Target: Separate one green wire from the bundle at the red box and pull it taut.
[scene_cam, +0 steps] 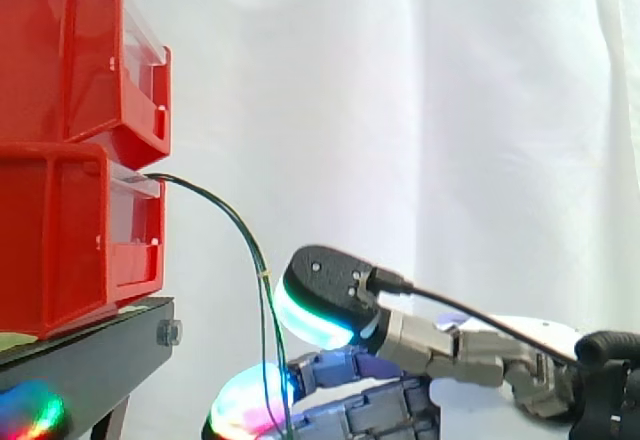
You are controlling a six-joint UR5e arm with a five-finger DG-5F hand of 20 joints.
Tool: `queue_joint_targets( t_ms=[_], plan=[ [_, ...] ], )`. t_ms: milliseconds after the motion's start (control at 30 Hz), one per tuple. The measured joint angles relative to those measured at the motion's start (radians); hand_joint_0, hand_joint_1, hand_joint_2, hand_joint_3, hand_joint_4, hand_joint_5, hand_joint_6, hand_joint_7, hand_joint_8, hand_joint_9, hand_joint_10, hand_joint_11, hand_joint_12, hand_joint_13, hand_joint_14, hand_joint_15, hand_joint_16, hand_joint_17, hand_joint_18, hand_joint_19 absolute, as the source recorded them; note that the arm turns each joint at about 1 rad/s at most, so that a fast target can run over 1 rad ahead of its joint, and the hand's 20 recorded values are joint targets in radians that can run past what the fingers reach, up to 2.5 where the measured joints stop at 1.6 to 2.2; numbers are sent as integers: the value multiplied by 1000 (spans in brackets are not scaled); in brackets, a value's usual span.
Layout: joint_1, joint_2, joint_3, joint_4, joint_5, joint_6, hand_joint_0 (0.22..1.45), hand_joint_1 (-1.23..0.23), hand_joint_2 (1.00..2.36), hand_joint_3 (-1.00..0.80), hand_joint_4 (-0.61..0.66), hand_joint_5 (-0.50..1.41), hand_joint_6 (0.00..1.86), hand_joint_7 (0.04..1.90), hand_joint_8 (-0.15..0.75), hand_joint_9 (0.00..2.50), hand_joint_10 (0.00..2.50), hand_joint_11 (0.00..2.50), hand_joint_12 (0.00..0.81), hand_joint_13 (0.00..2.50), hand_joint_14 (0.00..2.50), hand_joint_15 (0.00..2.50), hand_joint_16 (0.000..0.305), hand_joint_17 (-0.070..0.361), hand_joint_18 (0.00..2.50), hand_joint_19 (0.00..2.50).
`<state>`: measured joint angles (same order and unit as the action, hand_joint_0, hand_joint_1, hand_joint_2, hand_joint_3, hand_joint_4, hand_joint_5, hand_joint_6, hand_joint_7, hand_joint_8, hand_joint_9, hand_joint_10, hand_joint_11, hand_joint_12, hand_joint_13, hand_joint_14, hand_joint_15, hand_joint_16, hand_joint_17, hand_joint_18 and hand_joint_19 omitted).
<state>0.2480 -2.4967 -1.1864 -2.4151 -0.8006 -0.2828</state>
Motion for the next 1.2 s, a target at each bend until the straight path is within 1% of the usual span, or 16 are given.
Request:
queue_joint_targets(
  t_ms=[100,200,367,467,567,700,833,1067,1200],
  plan=[
    [-7,-11,0,11,-2,8,411,-548,1000,-500,175,-175,502,1045,284,726,14,576,431,857,16,481,62,140,664,406],
    [-9,-16,-1,17,-2,11,410,-544,1000,-500,175,-177,501,1044,282,726,14,569,429,857,18,484,63,141,666,416],
    [-6,-17,-1,24,-1,6,413,-528,1000,-500,175,-179,502,1043,294,778,17,550,425,893,18,479,63,142,707,404],
    [0,-17,-1,31,2,0,416,-520,1000,-500,174,-181,501,1048,314,835,13,522,426,928,17,473,63,142,732,401],
    [9,-17,-1,36,7,-2,420,-513,1000,-500,177,-191,501,1046,359,981,13,426,425,984,16,454,62,141,773,378],
    [21,-17,0,39,15,-1,422,-505,1000,-500,182,-197,501,1038,382,1043,11,343,425,997,16,441,63,142,798,366],
    [31,-16,9,39,26,-1,424,-496,1000,-500,198,-199,501,1032,403,1117,9,250,425,1019,16,441,64,143,814,366],
    [42,-16,38,23,36,-1,429,-491,1000,-500,212,-197,501,1023,389,1284,10,294,421,1035,17,452,64,144,828,375],
    [47,-16,45,16,39,1,433,-491,1000,-500,209,-197,501,1022,381,1376,14,398,413,1046,18,484,64,143,826,384]
  ],
)
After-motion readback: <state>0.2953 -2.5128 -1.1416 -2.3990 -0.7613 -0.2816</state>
